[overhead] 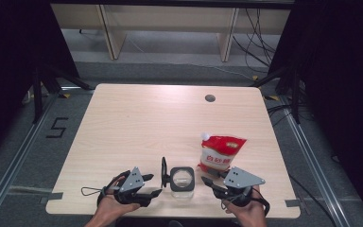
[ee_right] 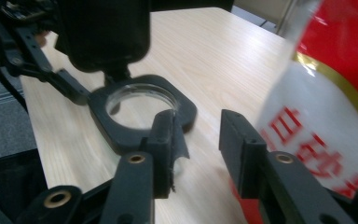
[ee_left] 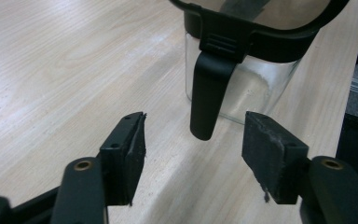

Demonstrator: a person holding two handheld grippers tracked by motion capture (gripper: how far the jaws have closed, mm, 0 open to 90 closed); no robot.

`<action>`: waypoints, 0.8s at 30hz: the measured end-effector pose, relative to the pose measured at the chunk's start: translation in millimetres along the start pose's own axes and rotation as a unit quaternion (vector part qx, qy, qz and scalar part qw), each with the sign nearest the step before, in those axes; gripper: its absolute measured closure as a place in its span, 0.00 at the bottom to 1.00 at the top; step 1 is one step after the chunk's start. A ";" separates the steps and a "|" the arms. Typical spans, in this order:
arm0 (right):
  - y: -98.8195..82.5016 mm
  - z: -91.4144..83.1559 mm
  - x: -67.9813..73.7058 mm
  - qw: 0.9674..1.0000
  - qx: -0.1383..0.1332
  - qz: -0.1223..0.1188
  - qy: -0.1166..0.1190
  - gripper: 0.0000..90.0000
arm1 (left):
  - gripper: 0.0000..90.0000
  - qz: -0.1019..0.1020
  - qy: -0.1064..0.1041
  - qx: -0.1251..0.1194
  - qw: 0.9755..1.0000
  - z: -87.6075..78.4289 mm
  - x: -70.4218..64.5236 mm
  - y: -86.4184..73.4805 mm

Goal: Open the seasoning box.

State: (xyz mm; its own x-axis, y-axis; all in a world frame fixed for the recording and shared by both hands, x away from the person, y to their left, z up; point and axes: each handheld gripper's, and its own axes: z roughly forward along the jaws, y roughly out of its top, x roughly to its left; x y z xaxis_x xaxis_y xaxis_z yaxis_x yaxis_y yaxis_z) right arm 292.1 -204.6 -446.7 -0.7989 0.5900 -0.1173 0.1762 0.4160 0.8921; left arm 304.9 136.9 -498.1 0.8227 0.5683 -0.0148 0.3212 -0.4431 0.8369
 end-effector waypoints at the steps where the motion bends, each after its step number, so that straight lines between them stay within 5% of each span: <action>1: -1.8 -1.7 -1.4 1.000 0.000 0.002 -0.001 0.69 | 0.41 -0.004 -0.005 -0.006 1.000 -0.1 1.0 -0.6; 7: -11.5 -9.0 -7.8 1.000 -0.002 0.026 -0.012 0.60 | 0.37 -0.027 0.001 -0.012 1.000 -3.7 2.1 -4.0; 10: -16.2 -14.1 -11.4 0.999 -0.003 0.030 -0.016 0.58 | 0.35 -0.014 0.000 -0.003 1.000 -6.7 3.9 -3.2; 24: -37.9 -34.0 -33.2 0.995 0.004 0.081 -0.050 0.42 | 0.30 -0.050 -0.006 -0.009 0.999 -8.1 6.2 -4.2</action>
State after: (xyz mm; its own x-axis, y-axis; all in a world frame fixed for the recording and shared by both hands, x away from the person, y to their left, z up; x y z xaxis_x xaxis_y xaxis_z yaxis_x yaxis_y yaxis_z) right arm 292.4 -263.4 -461.8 -0.6983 0.7156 -0.0154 0.3035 0.3155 0.8991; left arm 304.9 147.9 -497.2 0.7921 0.6012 -0.1057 0.3944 -0.3720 0.8402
